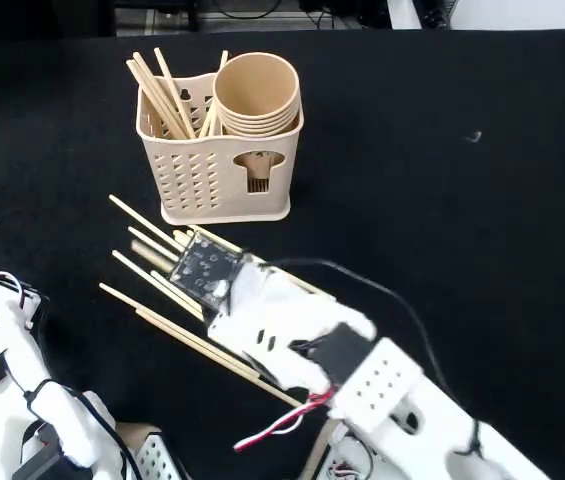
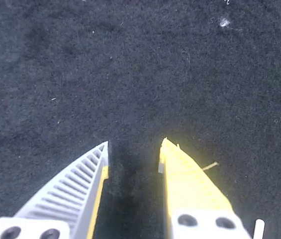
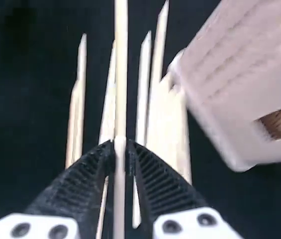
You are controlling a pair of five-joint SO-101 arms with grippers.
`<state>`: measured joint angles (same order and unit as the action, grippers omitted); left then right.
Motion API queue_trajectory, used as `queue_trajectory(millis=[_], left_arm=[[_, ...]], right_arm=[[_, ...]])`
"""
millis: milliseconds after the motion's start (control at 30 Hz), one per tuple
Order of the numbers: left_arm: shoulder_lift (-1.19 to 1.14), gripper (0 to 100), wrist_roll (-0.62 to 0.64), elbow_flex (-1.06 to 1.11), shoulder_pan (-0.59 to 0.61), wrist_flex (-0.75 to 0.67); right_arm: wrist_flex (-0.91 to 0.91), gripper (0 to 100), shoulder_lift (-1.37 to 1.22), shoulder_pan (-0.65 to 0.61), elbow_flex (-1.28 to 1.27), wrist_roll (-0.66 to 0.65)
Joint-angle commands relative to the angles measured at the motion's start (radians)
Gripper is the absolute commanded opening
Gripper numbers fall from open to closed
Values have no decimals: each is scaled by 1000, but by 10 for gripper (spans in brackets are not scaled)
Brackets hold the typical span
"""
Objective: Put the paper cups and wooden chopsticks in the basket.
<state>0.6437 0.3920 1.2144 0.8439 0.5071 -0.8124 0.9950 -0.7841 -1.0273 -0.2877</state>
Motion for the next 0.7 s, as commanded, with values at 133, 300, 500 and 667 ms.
queue_trajectory(millis=[133,300,500,667], left_arm=[[23,170,-9,-21,-13,-14],[23,170,-9,-21,-13,-14],[25,171,-9,-15,-13,-14],[25,171,-9,-15,-12,-9]], right_arm=[[5,10,19,69,346,8],[37,10,-108,81,601,9],[350,11,-308,84,816,172],[635,11,-464,120,894,241]])
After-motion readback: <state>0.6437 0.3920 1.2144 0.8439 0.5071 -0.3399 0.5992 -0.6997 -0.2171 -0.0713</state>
